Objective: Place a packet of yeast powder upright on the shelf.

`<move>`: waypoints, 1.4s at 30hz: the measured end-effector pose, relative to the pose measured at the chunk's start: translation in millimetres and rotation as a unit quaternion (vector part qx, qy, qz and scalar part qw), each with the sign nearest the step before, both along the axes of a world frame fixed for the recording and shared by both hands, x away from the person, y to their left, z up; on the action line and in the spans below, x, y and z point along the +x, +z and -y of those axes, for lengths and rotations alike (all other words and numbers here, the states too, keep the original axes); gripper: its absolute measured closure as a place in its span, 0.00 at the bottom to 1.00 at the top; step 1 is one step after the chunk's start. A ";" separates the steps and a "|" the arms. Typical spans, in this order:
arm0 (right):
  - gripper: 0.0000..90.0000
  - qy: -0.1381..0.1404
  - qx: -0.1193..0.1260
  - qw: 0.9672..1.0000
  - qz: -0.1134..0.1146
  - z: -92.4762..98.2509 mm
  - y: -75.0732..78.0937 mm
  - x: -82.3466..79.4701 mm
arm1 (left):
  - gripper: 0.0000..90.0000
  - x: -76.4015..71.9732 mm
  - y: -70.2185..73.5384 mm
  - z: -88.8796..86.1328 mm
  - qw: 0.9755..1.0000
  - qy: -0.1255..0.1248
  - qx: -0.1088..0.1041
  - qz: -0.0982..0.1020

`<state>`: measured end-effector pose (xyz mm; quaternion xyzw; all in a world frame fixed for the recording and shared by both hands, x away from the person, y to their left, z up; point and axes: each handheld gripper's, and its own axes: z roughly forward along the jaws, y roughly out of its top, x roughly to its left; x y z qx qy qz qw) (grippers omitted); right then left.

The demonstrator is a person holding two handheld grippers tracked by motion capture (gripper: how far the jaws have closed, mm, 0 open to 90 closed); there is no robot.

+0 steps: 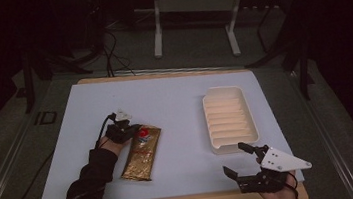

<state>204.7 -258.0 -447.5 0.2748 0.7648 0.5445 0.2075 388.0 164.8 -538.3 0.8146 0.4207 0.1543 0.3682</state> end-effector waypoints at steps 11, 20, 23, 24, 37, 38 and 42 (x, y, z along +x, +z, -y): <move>0.21 0.004 -0.005 1.000 -0.004 -1.8 2.6 -2.7 | 1.00 -7.1 27.4 2.3 1.000 -0.009 0.009 0.016; 0.13 0.023 0.011 1.000 -0.014 0.6 5.1 -1.4 | 1.00 -22.3 53.8 1.0 0.999 -0.014 -0.009 0.039; 0.15 0.014 0.003 1.000 -0.008 1.0 6.1 -0.2 | 1.00 -28.7 63.5 0.9 0.999 -0.021 -0.011 0.045; 0.15 0.013 0.006 1.000 -0.007 2.3 6.3 1.1 | 1.00 -30.7 67.2 0.8 0.998 -0.022 -0.007 0.050; 0.17 0.046 -0.049 0.998 0.015 -10.3 14.1 -0.5 | 1.00 -60.5 96.9 10.3 0.995 -0.054 -0.031 0.077; 0.17 0.047 -0.049 0.998 0.014 -10.8 15.4 -0.9 | 1.00 -63.2 99.4 11.7 0.995 -0.055 -0.031 0.082; 0.18 0.042 -0.042 0.998 0.016 -10.6 21.7 -2.6 | 1.00 -73.6 108.1 16.4 0.993 -0.070 -0.027 0.092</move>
